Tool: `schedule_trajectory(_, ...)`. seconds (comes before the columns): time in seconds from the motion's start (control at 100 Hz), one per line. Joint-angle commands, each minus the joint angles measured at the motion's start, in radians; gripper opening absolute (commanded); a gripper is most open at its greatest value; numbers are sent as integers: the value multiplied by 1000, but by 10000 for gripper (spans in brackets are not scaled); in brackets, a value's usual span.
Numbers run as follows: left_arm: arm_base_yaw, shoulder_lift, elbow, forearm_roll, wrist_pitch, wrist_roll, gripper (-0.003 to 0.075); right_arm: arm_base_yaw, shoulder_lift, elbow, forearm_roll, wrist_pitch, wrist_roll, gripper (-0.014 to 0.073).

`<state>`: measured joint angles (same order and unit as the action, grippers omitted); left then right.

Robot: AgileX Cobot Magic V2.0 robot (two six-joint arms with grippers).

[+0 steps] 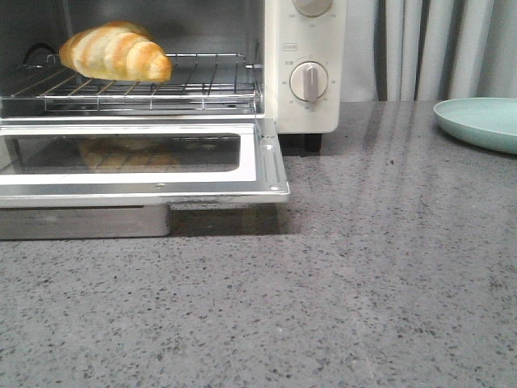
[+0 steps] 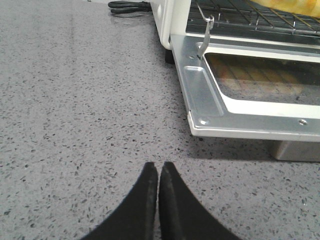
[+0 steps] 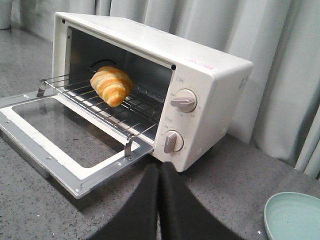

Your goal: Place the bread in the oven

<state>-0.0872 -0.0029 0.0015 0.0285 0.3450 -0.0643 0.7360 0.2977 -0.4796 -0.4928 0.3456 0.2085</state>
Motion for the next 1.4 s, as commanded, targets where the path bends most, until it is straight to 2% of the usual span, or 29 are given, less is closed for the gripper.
schedule_trajectory(0.0,5,-25,22,-13,-41,-11,-21,-8,7,-3,-25,-45,1,-57)
schedule_trajectory(0.18,5,-25,22,-13,-41,-11,-21,-87,-4,127,-56,4,1,-57)
schedule_trajectory(0.37,5,-25,22,-13,-41,-11,-21,-279,-70,298,-36,-72,55,-57)
schedule_trajectory(0.58,5,-25,22,-13,-41,-11,-21,-514,-220,432,62,-75,55,-57)
schedule_trajectory(0.7,5,-25,22,-13,-41,-11,-21,-627,-310,507,194,-87,46,-57)
schedule_trajectory(0.73,5,-25,22,-13,-41,-11,-21,-654,-325,501,234,-24,29,-57)
schedule_trajectory(0.86,5,-25,22,-13,-41,-11,-21,-778,-326,501,253,-35,-78,-57)
schedule_trajectory(0.95,5,-25,22,-13,-41,-11,-21,-809,-326,501,253,-35,-122,-57)
schedule_trajectory(1.39,5,-25,22,-13,-41,-11,-21,-809,-326,501,253,-39,-122,-57)
